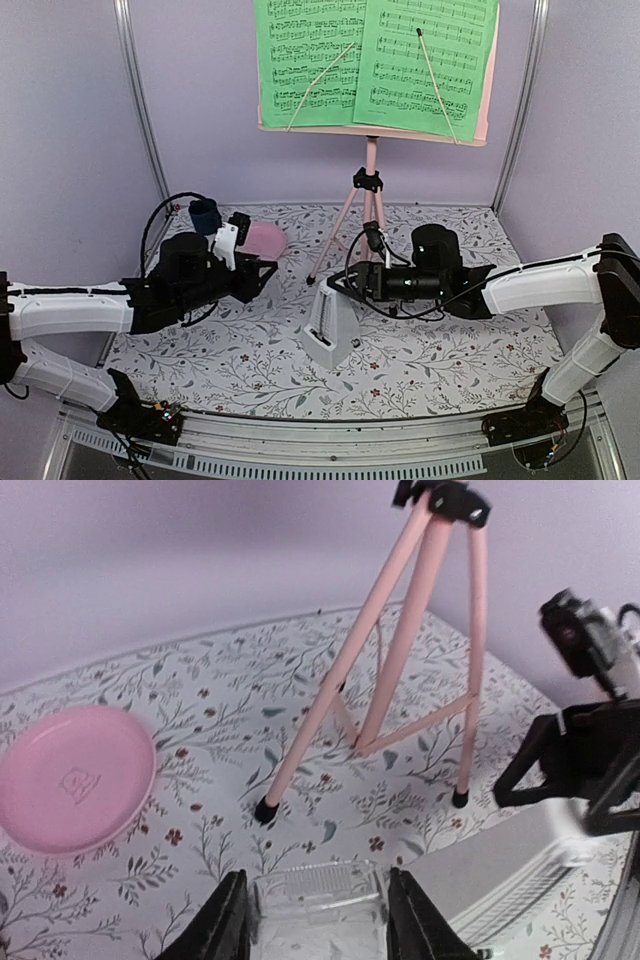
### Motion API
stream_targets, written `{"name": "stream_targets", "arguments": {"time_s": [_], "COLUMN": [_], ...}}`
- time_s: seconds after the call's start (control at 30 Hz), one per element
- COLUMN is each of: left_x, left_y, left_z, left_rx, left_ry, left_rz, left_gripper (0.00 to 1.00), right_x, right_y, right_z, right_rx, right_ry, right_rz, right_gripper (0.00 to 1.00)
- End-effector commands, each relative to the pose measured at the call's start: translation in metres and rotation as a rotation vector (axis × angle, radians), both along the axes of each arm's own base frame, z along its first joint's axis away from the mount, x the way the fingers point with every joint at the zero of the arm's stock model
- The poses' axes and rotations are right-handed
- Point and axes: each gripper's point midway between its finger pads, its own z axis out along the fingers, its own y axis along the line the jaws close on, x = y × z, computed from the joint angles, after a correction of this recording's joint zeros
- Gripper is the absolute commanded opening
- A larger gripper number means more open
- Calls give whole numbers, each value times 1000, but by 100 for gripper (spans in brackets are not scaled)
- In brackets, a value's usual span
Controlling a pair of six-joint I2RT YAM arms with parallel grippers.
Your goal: Set up the instrument practice props
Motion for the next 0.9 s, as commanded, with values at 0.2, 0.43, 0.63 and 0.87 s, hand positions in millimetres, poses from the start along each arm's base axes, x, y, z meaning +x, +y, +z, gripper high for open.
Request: {"name": "stream_targets", "arguments": {"time_s": [0.2, 0.43, 0.63, 0.87], "left_x": [33, 54, 63, 62], "left_y": [17, 21, 28, 35], "left_z": [-88, -141, -167, -171], "left_rx": [156, 232, 260, 280], "left_ry": [381, 511, 548, 557], "left_rz": [41, 72, 102, 120], "left_gripper": [18, 18, 24, 59], "right_x": [-6, -12, -23, -38], "right_y": [-6, -20, -37, -56], "right_z": [-10, 8, 4, -33], "right_rx": [-106, -93, -108, -163], "right_ry": [23, -15, -1, 70], "right_rz": [23, 0, -20, -33], "right_gripper": [90, 97, 99, 97]}}
